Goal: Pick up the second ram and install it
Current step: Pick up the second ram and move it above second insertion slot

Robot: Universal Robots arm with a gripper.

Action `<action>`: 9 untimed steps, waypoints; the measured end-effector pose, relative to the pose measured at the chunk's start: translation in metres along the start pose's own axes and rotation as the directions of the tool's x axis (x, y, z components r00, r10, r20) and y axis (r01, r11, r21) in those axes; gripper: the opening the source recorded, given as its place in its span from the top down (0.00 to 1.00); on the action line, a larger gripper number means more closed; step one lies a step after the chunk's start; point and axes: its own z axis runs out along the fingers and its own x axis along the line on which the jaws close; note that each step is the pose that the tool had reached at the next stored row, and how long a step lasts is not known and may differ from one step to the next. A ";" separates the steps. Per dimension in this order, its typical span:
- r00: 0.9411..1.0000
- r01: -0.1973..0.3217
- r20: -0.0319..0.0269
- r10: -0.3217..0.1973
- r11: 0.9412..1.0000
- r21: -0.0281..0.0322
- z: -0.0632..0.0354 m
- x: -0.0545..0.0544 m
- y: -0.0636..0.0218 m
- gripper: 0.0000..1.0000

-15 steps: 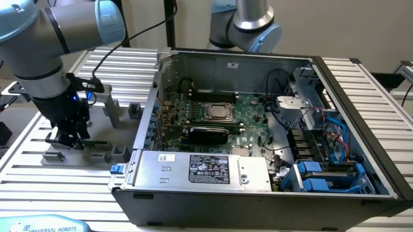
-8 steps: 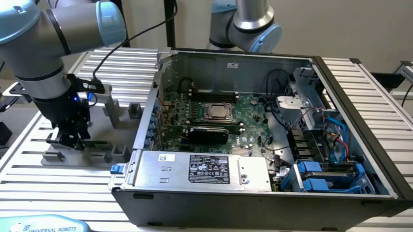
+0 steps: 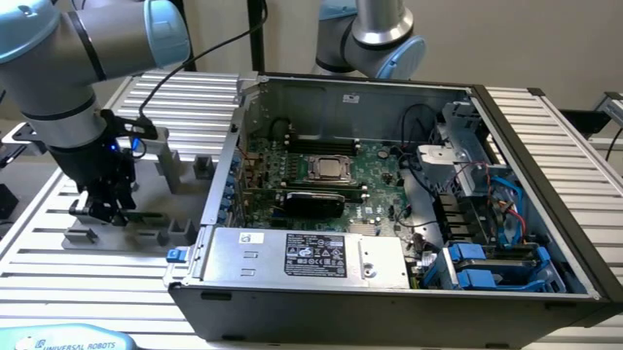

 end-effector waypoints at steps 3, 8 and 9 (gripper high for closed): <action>1.000 0.006 0.000 -0.006 1.000 0.000 -0.0001 0.000 -0.0004 0.58; 1.000 0.019 0.000 -0.019 1.000 0.000 -0.0001 0.000 -0.0009 0.60; 1.000 0.021 -0.001 -0.021 1.000 0.000 -0.0001 0.000 -0.0009 0.67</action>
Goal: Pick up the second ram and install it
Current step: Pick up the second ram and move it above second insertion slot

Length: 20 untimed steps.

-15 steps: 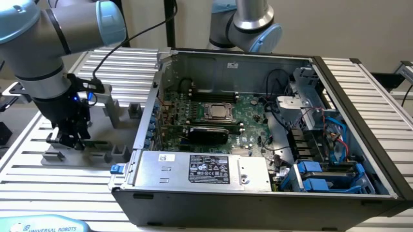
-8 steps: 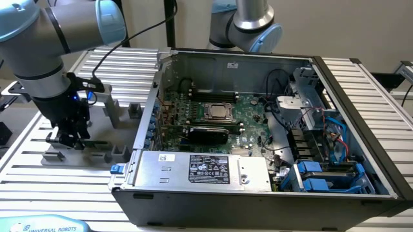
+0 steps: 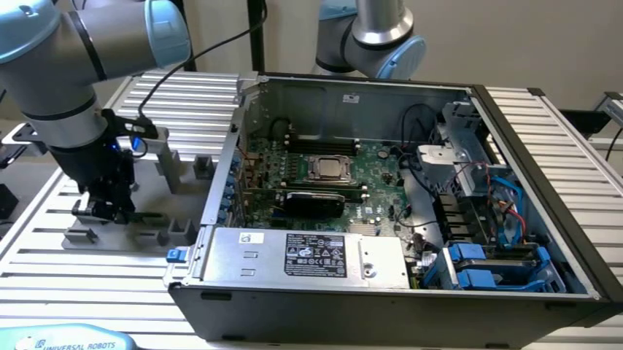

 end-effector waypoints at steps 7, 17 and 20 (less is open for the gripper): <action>1.000 0.023 0.000 -0.023 1.000 0.000 0.0007 0.000 -0.0001 0.67; 1.000 0.030 0.000 -0.030 1.000 -0.001 0.0014 0.000 -0.0001 0.69; 1.000 0.030 0.001 -0.030 1.000 -0.001 0.0013 0.000 -0.0001 0.76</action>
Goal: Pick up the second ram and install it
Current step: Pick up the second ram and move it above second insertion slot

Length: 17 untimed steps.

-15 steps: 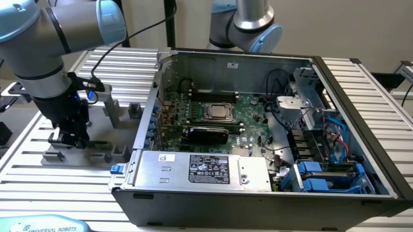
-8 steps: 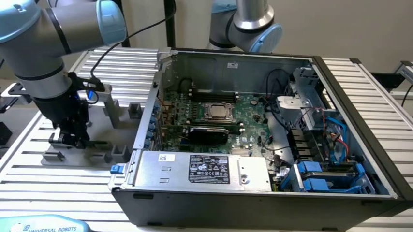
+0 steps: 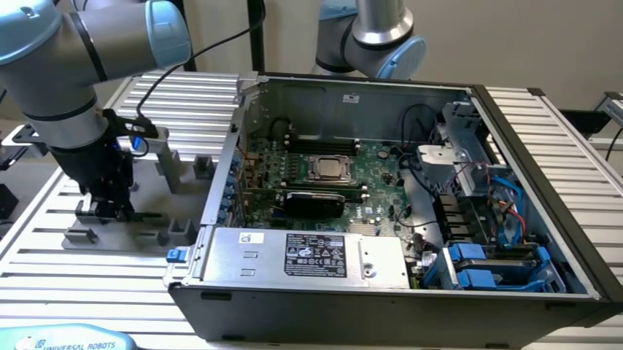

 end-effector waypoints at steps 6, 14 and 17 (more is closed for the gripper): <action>1.000 0.000 0.000 0.000 1.000 0.000 0.0000 0.000 0.0000 0.86; 1.000 -0.027 0.000 0.027 1.000 0.000 0.0000 0.000 0.0000 0.86; 0.999 -0.044 0.001 0.044 0.999 -0.001 0.0000 0.000 0.0000 0.86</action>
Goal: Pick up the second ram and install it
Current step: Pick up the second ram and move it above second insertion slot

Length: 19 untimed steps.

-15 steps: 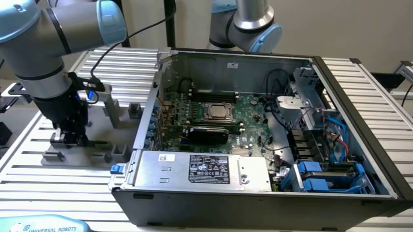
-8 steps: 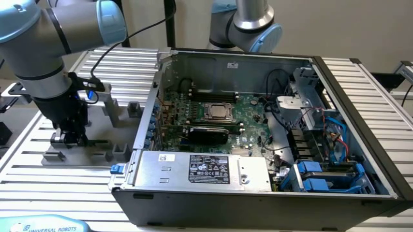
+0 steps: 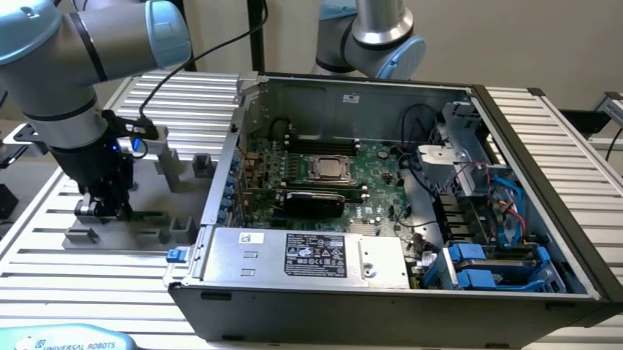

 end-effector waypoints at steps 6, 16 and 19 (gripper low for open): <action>1.000 0.000 0.000 0.000 1.000 0.000 -0.0021 0.000 0.0001 0.86; 1.000 0.000 0.000 0.000 1.000 0.000 -0.0333 0.001 0.0005 0.86; 1.000 0.000 0.000 0.000 1.000 0.000 -0.0471 0.001 0.0008 0.86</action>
